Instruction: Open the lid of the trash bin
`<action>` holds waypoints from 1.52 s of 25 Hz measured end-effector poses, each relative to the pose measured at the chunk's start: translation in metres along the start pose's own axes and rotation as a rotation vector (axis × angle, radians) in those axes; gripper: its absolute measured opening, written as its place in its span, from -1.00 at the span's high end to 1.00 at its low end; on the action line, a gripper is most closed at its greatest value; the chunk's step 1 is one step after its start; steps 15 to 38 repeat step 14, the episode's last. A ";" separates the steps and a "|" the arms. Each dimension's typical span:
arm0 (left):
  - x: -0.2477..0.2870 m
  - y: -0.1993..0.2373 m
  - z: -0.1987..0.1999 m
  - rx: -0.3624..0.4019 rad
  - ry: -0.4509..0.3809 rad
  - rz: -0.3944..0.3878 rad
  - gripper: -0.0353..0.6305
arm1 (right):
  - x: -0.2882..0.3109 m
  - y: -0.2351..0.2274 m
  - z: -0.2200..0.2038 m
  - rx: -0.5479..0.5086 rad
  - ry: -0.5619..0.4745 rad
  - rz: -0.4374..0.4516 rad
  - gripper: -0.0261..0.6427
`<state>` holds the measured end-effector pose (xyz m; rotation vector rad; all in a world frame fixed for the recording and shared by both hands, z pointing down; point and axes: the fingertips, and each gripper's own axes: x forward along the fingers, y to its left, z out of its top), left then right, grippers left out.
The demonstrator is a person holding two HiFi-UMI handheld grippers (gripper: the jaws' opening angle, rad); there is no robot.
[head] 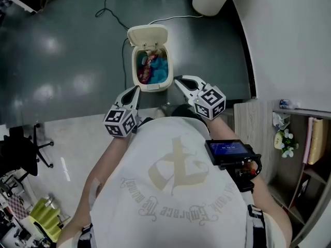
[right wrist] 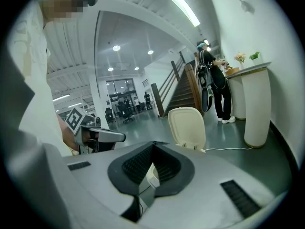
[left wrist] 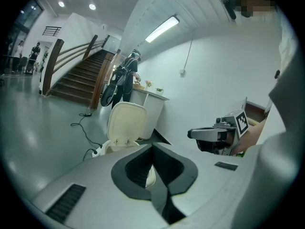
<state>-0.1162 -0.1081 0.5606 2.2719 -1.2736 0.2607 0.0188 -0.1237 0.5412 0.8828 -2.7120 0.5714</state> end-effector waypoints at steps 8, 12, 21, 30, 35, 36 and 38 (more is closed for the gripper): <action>-0.002 -0.005 -0.006 0.008 0.002 -0.012 0.86 | -0.004 0.002 -0.008 0.004 -0.002 -0.008 0.92; 0.001 -0.010 -0.012 0.003 0.011 -0.022 0.85 | -0.009 0.000 -0.012 0.010 0.008 -0.014 0.92; 0.006 -0.019 -0.017 -0.006 0.019 -0.038 0.86 | -0.018 -0.004 -0.016 0.016 0.019 -0.028 0.92; 0.006 -0.019 -0.017 -0.006 0.019 -0.038 0.86 | -0.018 -0.004 -0.016 0.016 0.019 -0.028 0.92; 0.006 -0.019 -0.017 -0.006 0.019 -0.038 0.86 | -0.018 -0.004 -0.016 0.016 0.019 -0.028 0.92; 0.006 -0.019 -0.017 -0.006 0.019 -0.038 0.86 | -0.018 -0.004 -0.016 0.016 0.019 -0.028 0.92; 0.006 -0.019 -0.017 -0.006 0.019 -0.038 0.86 | -0.018 -0.004 -0.016 0.016 0.019 -0.028 0.92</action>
